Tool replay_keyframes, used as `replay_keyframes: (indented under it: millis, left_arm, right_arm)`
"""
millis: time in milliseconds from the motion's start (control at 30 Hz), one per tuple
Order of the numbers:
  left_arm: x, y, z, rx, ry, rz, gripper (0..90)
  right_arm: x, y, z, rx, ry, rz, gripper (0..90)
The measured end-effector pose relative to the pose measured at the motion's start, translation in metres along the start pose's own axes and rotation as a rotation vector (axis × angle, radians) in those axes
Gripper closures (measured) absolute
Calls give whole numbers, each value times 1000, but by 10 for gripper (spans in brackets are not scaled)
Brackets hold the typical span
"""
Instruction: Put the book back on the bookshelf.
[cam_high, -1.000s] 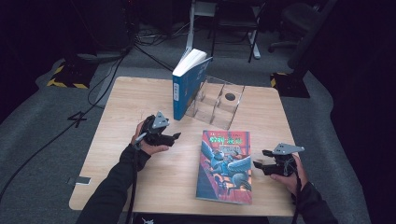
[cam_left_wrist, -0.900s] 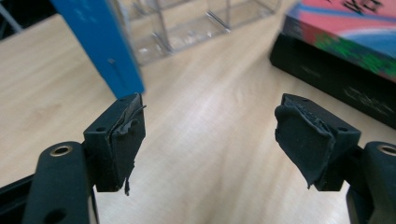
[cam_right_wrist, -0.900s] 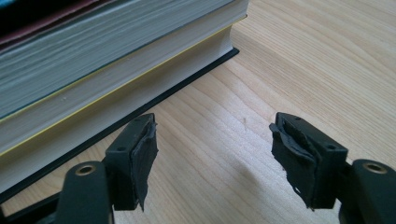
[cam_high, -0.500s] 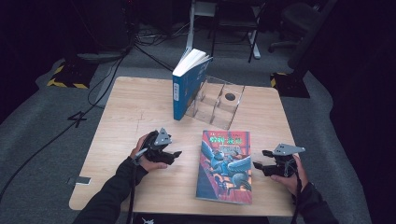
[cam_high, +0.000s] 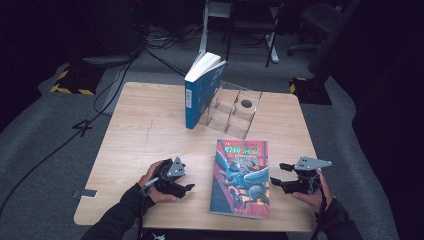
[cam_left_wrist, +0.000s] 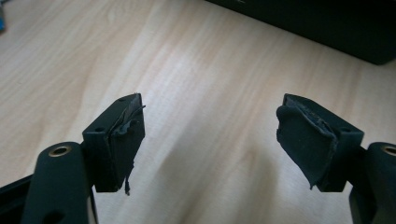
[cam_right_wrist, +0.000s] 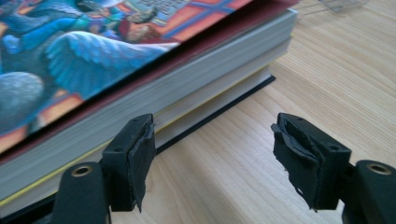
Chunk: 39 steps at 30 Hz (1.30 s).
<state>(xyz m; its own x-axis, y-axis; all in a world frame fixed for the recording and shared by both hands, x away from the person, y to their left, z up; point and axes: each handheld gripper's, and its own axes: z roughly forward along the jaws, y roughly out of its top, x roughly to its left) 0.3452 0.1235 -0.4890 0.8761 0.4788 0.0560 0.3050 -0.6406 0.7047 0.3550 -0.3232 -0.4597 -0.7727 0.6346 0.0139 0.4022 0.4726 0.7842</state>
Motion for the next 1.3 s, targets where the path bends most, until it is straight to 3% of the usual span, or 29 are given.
replay_keyframes:
  millis: [267,567,767,967,1167,1300]
  left_arm:
    - [-16,-9,1,17,-51,3,237]
    - [-31,-11,2,34,-83,35,232]
    - [-35,-10,4,33,-103,30,229]
    - [-34,-12,5,21,-100,24,216]
    - [-29,-11,9,14,-107,14,181]
    - [-26,-8,12,19,-112,18,163]
  right_arm:
    - [12,6,-6,-7,0,-13,303]
    - [22,18,-22,-25,10,-18,304]
    - [35,24,-19,-6,73,-43,301]
    - [43,27,-9,34,98,-56,281]
    - [38,27,0,74,134,-11,222]
    - [29,27,7,92,186,28,171]
